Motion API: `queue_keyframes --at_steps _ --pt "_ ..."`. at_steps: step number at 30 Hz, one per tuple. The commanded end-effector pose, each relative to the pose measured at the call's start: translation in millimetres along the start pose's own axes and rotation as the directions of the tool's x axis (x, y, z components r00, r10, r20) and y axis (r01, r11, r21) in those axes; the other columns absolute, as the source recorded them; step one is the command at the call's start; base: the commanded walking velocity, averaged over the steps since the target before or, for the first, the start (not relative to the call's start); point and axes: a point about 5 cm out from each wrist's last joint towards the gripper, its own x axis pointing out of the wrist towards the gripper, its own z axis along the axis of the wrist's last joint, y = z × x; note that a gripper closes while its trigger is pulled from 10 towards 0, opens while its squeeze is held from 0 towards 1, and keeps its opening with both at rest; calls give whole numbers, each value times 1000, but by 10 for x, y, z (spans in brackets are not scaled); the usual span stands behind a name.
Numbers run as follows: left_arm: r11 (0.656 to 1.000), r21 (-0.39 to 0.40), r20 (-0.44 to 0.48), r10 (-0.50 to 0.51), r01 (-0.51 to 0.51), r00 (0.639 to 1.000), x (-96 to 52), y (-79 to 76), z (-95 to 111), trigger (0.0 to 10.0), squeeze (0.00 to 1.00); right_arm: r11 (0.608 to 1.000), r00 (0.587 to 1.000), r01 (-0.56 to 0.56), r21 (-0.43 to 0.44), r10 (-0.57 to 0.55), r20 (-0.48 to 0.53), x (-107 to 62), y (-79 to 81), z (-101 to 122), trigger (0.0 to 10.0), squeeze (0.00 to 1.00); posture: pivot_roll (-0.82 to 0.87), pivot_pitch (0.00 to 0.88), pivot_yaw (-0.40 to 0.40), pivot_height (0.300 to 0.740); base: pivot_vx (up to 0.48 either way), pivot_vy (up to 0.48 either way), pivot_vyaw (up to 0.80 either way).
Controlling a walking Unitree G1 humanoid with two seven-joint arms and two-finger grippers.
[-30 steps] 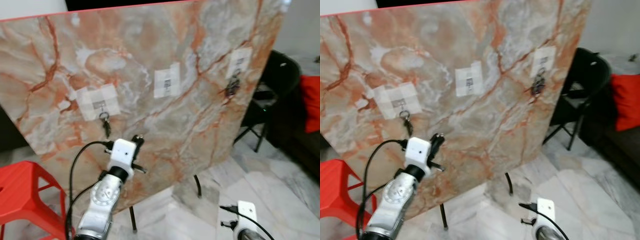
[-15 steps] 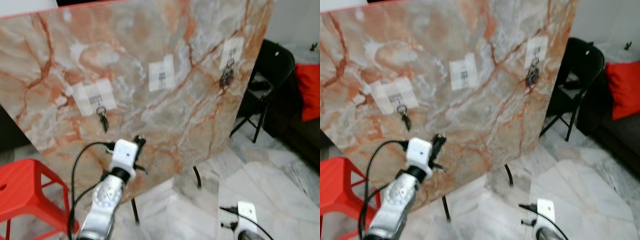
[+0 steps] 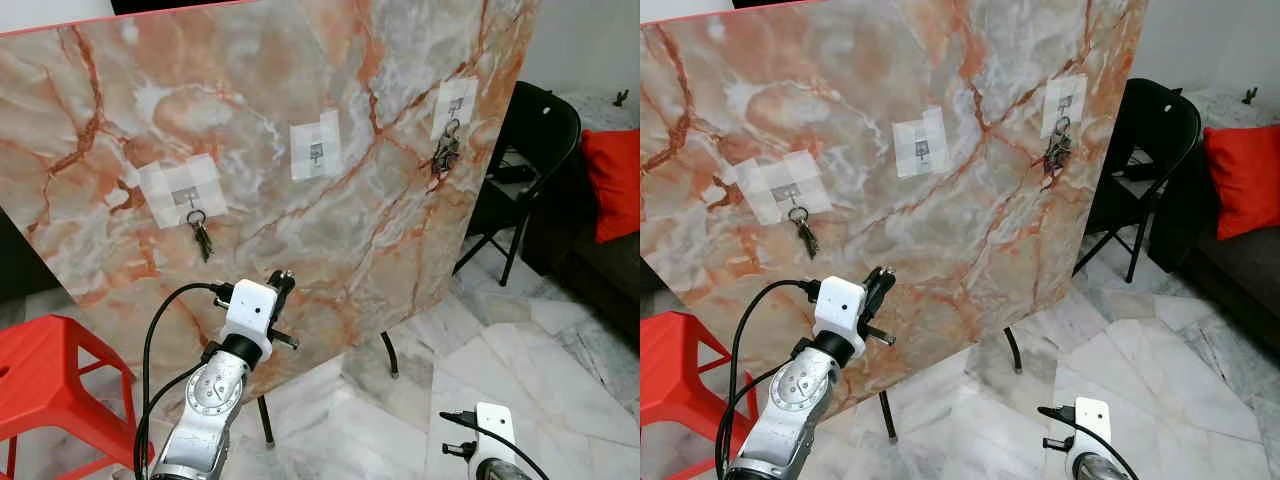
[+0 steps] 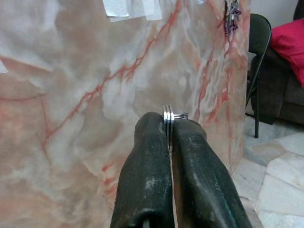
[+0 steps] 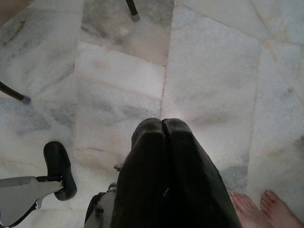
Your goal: Hang keys on a hook
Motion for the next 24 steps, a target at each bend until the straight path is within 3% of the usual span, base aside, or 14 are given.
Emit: queue_keyframes --at_steps 1,24 --pt "1000 2 9 1 -1 1000 -2 15 37 10000 0 1000 1000 3 15 -3 3 0 1 -4 10000 0 29 0 -21 736 262 0 0" --pt "1000 4 7 2 -2 1000 5 15 36 10000 0 999 1000 5 34 -6 15 0 0 7 10000 0 30 0 -24 736 283 0 -51"
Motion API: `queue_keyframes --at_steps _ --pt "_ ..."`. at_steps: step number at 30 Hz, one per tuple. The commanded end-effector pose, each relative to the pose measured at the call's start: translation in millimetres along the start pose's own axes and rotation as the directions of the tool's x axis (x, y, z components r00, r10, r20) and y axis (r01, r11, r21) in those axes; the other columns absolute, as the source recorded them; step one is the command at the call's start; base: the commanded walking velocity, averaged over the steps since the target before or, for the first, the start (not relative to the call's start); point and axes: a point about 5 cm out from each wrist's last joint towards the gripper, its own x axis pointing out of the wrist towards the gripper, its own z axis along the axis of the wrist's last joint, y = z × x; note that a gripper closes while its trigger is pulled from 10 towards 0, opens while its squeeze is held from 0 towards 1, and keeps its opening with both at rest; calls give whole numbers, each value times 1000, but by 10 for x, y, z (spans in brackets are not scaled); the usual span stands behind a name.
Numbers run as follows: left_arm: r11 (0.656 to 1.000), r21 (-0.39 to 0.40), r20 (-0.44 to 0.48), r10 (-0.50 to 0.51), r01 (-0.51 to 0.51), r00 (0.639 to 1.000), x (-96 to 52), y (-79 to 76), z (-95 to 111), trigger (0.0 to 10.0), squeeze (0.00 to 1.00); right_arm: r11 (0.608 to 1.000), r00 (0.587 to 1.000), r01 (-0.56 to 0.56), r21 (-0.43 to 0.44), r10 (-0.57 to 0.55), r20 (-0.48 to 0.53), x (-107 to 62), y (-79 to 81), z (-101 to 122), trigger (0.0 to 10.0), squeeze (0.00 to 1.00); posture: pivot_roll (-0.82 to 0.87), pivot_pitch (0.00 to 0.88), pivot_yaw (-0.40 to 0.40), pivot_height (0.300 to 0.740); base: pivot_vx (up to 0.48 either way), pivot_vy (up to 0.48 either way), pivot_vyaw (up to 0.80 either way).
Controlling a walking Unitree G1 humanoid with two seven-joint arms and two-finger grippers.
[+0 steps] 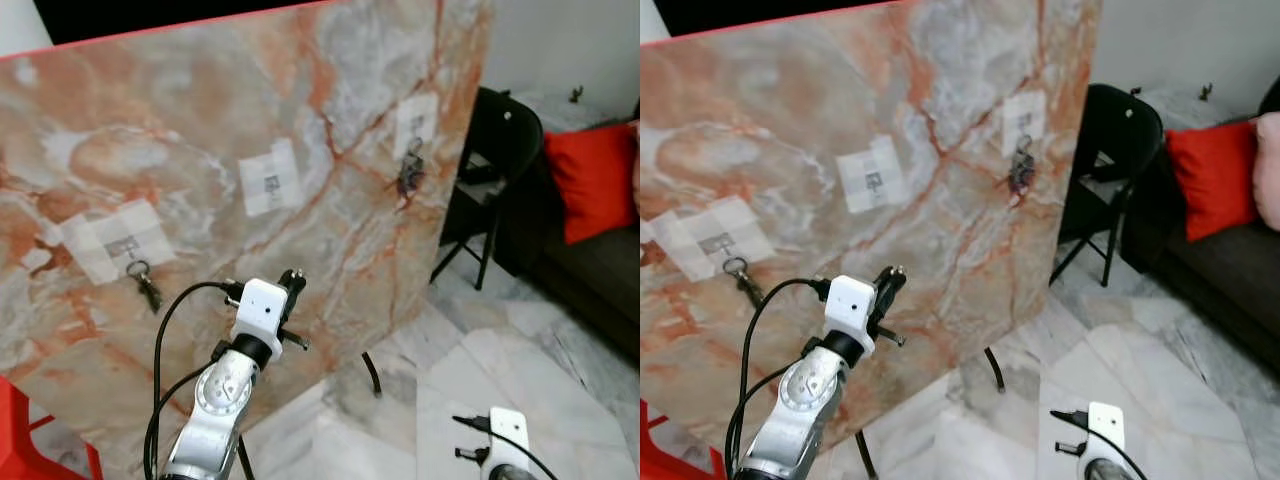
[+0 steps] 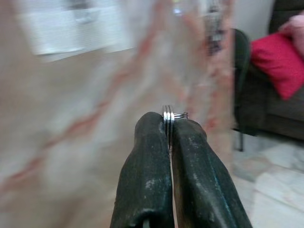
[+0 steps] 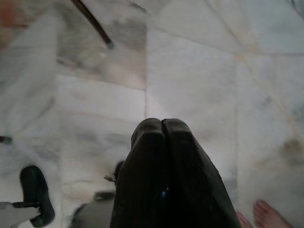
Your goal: Hang keys on a hook
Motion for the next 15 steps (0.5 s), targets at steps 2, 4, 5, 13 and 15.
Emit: queue_keyframes --at_steps 2,4,5,13,15 --pt "1000 2 -6 23 -23 1000 -8 52 7 10000 0 1000 1000 -17 13 17 9 6 68 27 10000 0 30 0 -24 736 0 0 0" --pt "1000 3 -6 27 -27 1000 -7 57 10 10000 0 1000 1000 -17 13 16 9 6 67 27 10000 0 30 0 -24 736 0 0 0" --pt "1000 2 -4 28 -28 1000 -6 60 14 10000 0 1000 1000 -16 12 16 9 6 67 27 10000 0 30 0 -24 736 0 0 0" --pt "999 2 9 32 -32 999 10 76 47 10000 0 1000 1000 -17 7 17 9 6 69 29 10000 0 34 0 -24 736 0 0 0" --pt "1000 2 10 29 -29 1000 16 72 51 10000 0 1000 1000 -18 5 18 9 7 70 32 10000 0 34 0 -24 736 0 0 0"
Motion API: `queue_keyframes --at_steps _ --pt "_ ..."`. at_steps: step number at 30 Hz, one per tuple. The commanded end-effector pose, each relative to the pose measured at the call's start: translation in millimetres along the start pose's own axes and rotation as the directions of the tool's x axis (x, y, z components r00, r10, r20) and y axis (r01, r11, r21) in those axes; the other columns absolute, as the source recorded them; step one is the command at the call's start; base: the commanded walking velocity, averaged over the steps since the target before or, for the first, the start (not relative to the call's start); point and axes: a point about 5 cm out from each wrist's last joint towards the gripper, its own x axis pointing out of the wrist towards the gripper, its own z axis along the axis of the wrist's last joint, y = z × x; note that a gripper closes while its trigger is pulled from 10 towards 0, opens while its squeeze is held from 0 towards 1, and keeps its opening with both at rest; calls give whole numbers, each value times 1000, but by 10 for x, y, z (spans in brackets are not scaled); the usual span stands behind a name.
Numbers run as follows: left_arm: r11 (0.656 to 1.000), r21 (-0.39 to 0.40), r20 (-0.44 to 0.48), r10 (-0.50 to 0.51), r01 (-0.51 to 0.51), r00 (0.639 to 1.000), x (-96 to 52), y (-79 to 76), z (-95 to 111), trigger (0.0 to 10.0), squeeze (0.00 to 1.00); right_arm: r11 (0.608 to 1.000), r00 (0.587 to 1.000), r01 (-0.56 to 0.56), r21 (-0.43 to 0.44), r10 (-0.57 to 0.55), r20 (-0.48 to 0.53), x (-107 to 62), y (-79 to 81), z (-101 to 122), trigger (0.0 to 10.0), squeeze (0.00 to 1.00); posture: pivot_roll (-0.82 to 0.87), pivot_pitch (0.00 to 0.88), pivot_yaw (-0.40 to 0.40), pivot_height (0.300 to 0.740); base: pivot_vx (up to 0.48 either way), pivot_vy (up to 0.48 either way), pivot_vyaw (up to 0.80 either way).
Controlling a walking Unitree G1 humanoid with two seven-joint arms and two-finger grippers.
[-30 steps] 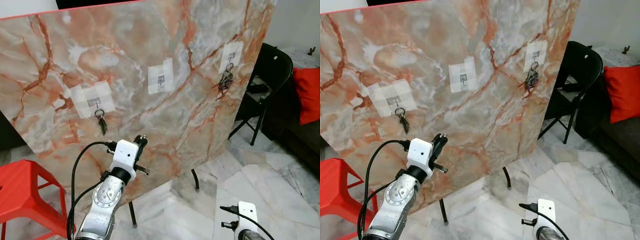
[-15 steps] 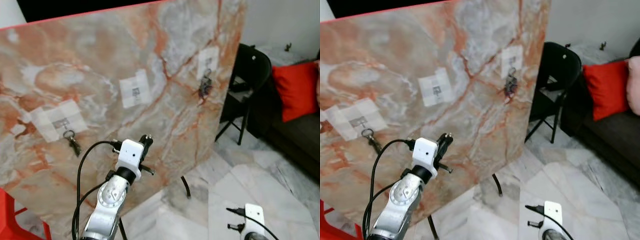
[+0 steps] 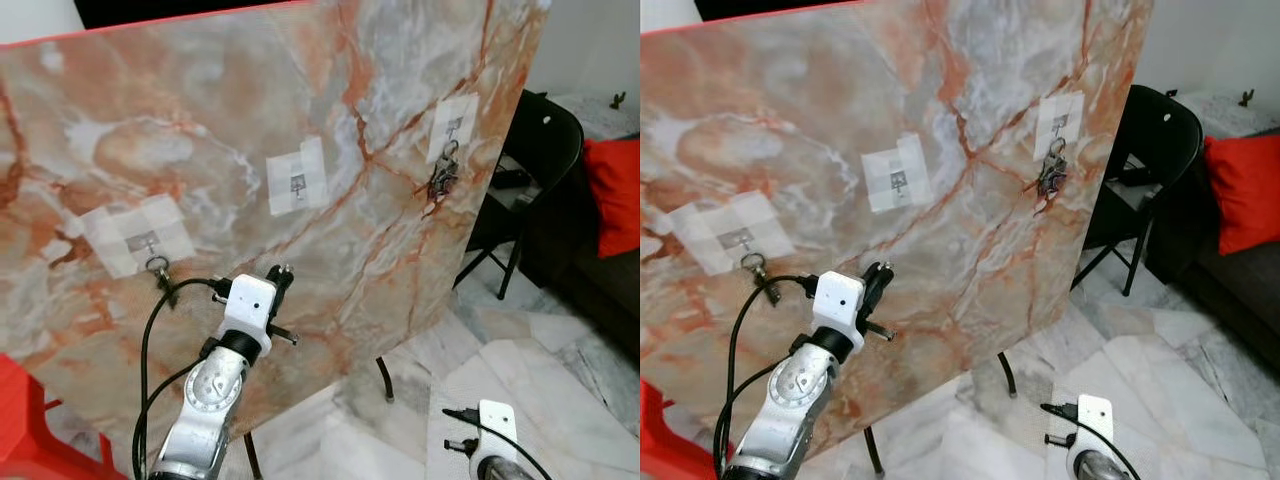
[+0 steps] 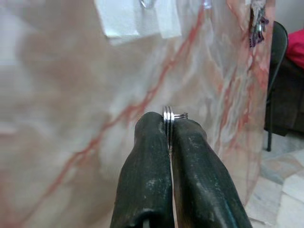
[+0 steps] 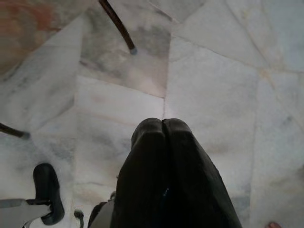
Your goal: Hang keys on a hook
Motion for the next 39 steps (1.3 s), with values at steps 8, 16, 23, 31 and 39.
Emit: queue_keyframes --at_steps 8,16,23,31,39 --pt "1000 5 12 -14 14 1000 14 -16 30 10000 0 1000 1000 2 5 -2 -5 -1 -8 -12 10000 0 32 0 -24 736 0 0 0" --pt "1000 2 15 -17 17 1000 18 -22 33 10000 0 1000 1000 2 3 -2 -6 -1 -9 -11 10000 0 30 0 -23 736 91 0 0" --pt "1000 -6 17 -17 17 1000 21 -31 37 10000 0 1000 1000 2 0 -2 -7 -1 -15 -10 10000 0 30 0 -27 736 242 0 0" --pt "1000 -12 18 -21 22 1000 9 -52 34 10000 0 1000 1000 2 -4 -2 -8 -2 -22 -12 10000 0 33 0 -32 736 0 0 0" --pt "999 -22 21 -35 36 999 -9 -63 41 10000 0 1000 1000 2 -7 -2 -9 -3 -25 -15 10000 0 37 0 -34 736 0 0 0"
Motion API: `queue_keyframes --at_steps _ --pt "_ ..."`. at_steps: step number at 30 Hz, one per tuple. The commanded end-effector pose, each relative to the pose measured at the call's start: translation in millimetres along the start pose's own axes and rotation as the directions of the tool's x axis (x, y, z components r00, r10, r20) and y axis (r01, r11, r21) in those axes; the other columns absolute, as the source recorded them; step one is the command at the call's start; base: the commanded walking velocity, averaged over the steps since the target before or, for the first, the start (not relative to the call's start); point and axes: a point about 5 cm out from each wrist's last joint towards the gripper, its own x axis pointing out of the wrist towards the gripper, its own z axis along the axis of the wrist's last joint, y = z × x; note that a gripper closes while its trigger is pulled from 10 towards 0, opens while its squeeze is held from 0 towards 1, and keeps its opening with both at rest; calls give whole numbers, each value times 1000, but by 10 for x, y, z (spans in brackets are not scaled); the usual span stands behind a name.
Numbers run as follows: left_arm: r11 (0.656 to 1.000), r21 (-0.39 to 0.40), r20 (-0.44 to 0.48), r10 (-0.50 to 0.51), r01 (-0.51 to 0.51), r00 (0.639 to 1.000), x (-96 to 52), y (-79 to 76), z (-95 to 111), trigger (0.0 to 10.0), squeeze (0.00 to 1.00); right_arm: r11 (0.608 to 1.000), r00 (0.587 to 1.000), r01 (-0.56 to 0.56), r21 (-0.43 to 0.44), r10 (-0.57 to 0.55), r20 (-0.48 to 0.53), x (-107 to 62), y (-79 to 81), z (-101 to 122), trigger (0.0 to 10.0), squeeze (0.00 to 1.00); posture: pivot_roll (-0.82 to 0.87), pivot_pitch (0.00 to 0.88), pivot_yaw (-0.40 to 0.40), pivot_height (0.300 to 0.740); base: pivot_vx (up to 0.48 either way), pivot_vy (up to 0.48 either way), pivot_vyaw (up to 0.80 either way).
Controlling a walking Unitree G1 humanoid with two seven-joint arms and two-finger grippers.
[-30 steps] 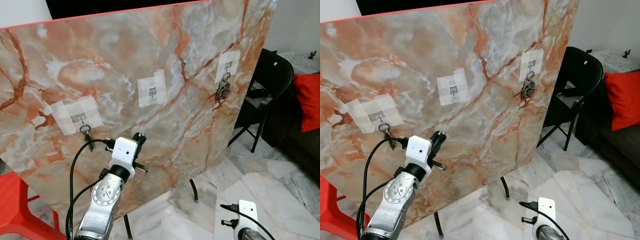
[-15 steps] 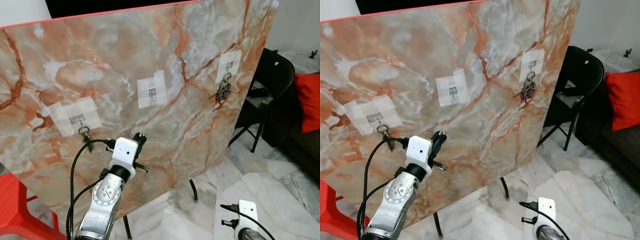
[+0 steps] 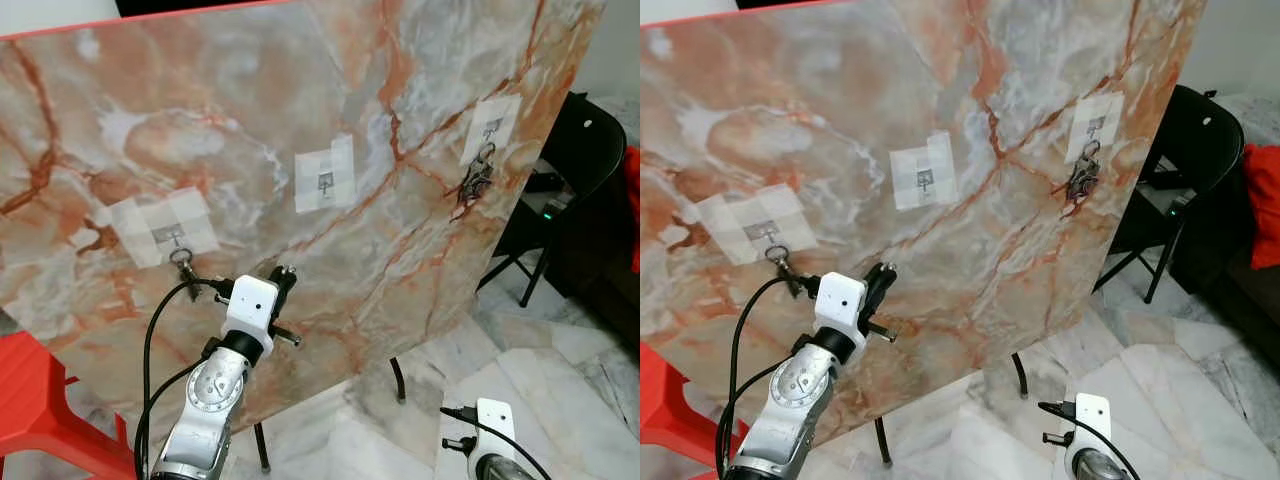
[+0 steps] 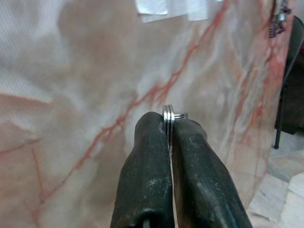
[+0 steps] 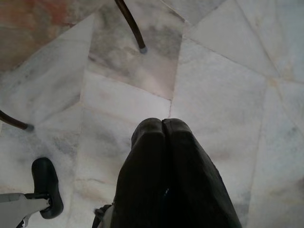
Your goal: Hang keys on a hook
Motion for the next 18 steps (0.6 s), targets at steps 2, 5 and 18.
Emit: queue_keyframes --at_steps 2,5,18 --pt "1000 -12 18 -13 13 1000 -8 -24 39 10000 0 1000 1000 7 -2 -7 -13 -4 -27 -33 10000 0 37 0 -34 736 0 0 0" --pt "1000 -11 16 -20 21 1000 -11 -34 38 10000 0 1000 1000 7 -1 -7 -13 -4 -26 -34 10000 0 38 0 -34 736 0 0 0" --pt "1000 5 18 -24 24 1000 0 -35 45 10000 0 1000 1000 7 1 -7 -13 -4 -21 -34 10000 0 39 0 -33 736 0 -266 0"
